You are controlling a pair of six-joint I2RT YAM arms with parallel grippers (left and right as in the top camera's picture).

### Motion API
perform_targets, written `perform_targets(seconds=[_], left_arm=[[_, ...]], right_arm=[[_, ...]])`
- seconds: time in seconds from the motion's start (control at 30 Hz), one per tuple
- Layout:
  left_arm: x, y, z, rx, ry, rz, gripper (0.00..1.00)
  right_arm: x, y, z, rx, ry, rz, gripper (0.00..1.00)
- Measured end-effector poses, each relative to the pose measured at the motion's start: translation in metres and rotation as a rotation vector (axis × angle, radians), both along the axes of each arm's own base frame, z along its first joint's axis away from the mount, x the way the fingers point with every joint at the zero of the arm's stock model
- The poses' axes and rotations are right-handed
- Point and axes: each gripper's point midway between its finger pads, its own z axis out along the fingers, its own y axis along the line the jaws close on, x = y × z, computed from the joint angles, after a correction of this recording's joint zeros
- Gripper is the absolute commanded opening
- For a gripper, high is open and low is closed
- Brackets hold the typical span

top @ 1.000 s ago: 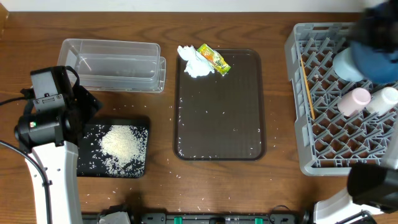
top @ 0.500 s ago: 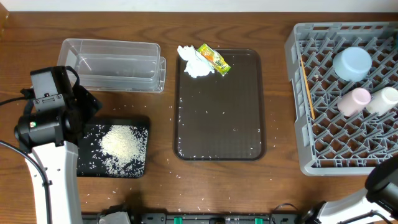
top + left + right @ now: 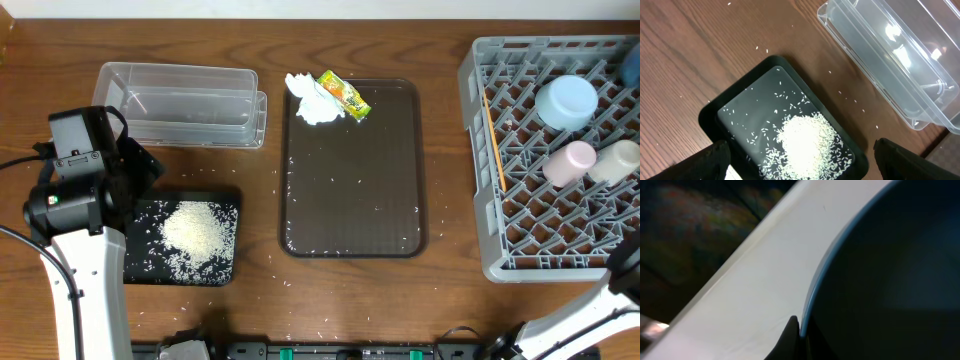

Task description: Sort waste into correct bins and load items into the dishwasher rack

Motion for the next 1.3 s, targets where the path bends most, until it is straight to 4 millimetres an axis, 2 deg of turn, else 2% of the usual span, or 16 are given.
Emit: perform_targets(seconds=[0.1, 0.27, 0.37, 0.47, 0.5, 0.6, 0.63, 0.73, 0.9, 1.03, 1.17, 1.3], left_arm=[[0.0, 0.0, 0.0, 0.0, 0.0, 0.0, 0.94], [0.0, 0.0, 0.0, 0.0, 0.0, 0.0, 0.94], [0.0, 0.0, 0.0, 0.0, 0.0, 0.0, 0.94], [0.0, 0.0, 0.0, 0.0, 0.0, 0.0, 0.94], [0.0, 0.0, 0.0, 0.0, 0.0, 0.0, 0.94], [0.0, 0.0, 0.0, 0.0, 0.0, 0.0, 0.94], [0.0, 0.0, 0.0, 0.0, 0.0, 0.0, 0.94], [0.0, 0.0, 0.0, 0.0, 0.0, 0.0, 0.94], [0.0, 0.0, 0.0, 0.0, 0.0, 0.0, 0.94], [0.0, 0.0, 0.0, 0.0, 0.0, 0.0, 0.94], [0.0, 0.0, 0.0, 0.0, 0.0, 0.0, 0.94], [0.0, 0.0, 0.0, 0.0, 0.0, 0.0, 0.94]], right_arm=[[-0.002, -0.007, -0.018, 0.063, 0.015, 0.021, 0.01], [-0.019, -0.027, -0.017, 0.104, 0.02, 0.02, 0.01], [-0.028, -0.032, -0.018, 0.134, 0.03, 0.043, 0.05], [-0.034, -0.032, -0.017, 0.171, 0.043, 0.073, 0.14], [-0.036, -0.032, -0.017, 0.179, 0.046, 0.083, 0.21], [-0.043, -0.032, -0.014, 0.196, 0.048, 0.112, 0.51], [-0.047, -0.033, -0.013, 0.199, 0.047, 0.119, 0.56], [-0.054, -0.038, -0.011, 0.221, 0.05, 0.126, 0.6], [-0.073, -0.058, -0.008, 0.289, 0.069, 0.102, 0.73], [-0.089, -0.068, 0.011, 0.308, 0.054, 0.072, 0.79], [-0.102, -0.065, 0.054, 0.331, 0.039, 0.039, 0.9], [-0.113, -0.054, 0.094, 0.382, 0.061, -0.031, 0.96]])
